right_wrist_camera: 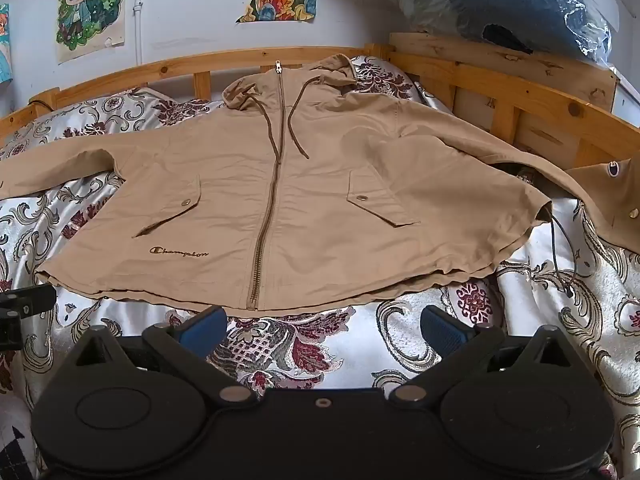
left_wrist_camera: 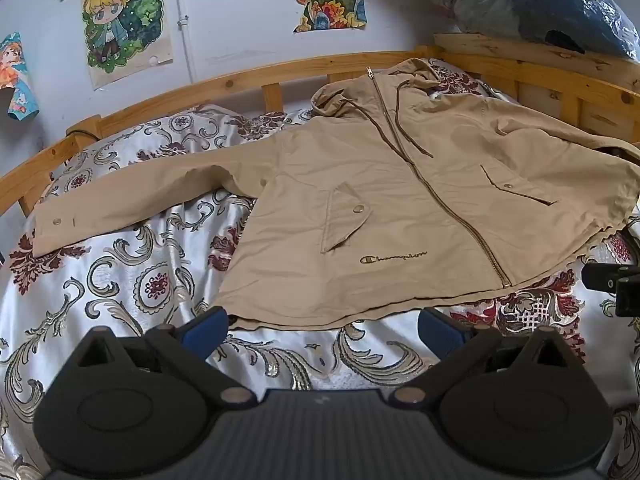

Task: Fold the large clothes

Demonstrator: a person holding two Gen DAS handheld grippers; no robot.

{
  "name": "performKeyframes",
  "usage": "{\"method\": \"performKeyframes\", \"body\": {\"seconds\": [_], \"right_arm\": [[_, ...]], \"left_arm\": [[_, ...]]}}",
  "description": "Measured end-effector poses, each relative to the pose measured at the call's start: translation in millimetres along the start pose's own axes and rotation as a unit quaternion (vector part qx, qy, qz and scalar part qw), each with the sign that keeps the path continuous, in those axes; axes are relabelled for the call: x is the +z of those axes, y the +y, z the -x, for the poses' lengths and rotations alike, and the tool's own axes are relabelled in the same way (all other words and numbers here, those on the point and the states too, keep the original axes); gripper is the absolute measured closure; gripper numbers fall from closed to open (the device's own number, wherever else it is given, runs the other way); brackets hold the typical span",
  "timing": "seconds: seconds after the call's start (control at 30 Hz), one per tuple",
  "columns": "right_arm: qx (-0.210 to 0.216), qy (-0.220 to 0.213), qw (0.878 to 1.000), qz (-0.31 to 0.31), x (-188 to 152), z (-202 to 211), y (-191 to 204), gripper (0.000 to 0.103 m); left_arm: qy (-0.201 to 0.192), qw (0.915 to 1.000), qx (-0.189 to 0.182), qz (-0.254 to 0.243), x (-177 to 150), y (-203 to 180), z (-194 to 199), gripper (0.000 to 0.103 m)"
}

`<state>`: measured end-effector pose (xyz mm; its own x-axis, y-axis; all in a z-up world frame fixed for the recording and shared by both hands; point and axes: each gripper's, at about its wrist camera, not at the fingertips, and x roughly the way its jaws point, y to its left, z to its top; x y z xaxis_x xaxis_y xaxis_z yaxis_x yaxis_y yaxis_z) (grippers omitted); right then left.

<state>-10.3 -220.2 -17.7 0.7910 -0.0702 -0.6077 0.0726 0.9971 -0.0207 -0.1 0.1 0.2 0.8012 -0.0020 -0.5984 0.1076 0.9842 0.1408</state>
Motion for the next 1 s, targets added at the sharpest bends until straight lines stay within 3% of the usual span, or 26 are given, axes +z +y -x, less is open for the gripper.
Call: {"method": "performKeyframes", "body": {"seconds": [1.0], "right_arm": [[-0.001,0.003,1.0,0.001,0.0,-0.9,-0.1,0.001]], "left_arm": [[0.001,1.0,-0.001,-0.003,-0.3,-1.3,-0.9,0.0]]}}
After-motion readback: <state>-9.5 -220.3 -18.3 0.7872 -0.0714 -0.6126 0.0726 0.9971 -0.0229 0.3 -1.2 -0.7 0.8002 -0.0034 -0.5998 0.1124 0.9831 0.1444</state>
